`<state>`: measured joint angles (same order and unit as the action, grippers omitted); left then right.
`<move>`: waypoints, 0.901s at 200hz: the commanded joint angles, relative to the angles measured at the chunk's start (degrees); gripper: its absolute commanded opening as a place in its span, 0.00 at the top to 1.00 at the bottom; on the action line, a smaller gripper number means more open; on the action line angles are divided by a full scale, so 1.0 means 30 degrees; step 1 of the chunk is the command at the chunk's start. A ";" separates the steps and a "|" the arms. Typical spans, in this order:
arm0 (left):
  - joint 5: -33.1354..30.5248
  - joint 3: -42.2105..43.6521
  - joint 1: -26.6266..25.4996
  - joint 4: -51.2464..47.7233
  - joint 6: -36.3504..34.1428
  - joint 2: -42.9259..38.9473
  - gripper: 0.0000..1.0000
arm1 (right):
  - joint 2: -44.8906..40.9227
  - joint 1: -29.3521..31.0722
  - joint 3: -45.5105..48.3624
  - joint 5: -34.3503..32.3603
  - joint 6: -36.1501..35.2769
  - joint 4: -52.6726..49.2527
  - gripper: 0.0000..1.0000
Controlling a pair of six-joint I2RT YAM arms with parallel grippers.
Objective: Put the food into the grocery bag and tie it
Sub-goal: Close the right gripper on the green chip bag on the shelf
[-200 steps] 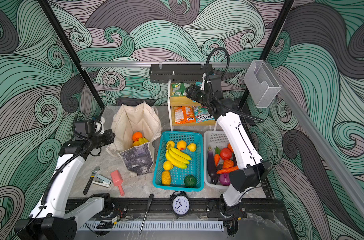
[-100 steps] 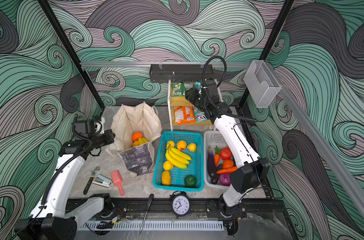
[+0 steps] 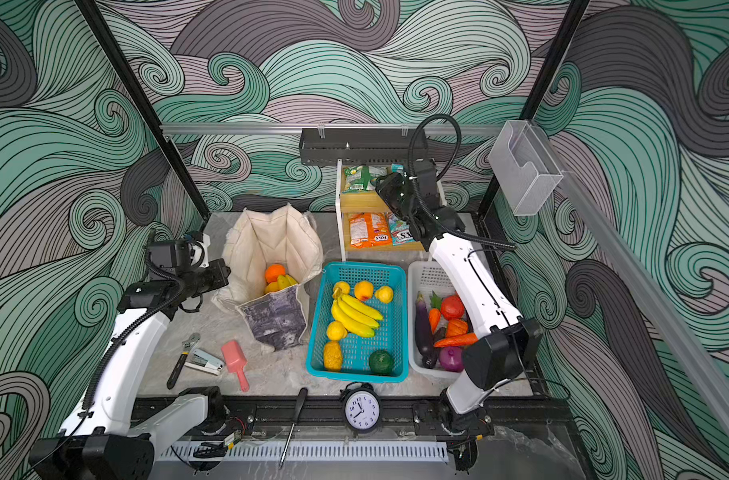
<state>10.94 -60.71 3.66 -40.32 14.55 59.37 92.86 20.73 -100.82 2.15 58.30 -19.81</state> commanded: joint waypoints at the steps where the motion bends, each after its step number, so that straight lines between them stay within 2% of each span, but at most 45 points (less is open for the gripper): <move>1: 0.0075 -0.0067 0.0036 -0.0125 -0.0240 -0.0424 1.00 | -0.0048 0.0190 0.0487 -0.0282 0.0803 0.0943 0.59; 65: 0.0104 -0.0060 0.0033 -0.0130 -0.0279 -0.0441 1.00 | -0.0064 0.0412 0.1295 -0.0542 0.1347 0.1476 0.60; 123: 0.0287 -0.0067 0.0039 -0.0071 -0.0300 -0.0457 1.00 | -0.0109 0.0678 0.1821 -0.0315 0.1756 0.2077 0.48; 180: 0.0309 -0.0067 0.0036 -0.0075 -0.0279 -0.0512 1.00 | -0.0138 0.0742 0.2403 -0.0457 0.2010 0.2713 0.46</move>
<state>11.03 -60.71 3.66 -40.32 14.46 59.35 92.90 22.59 -95.53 1.48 63.68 -13.34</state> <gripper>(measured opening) 0.049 0.540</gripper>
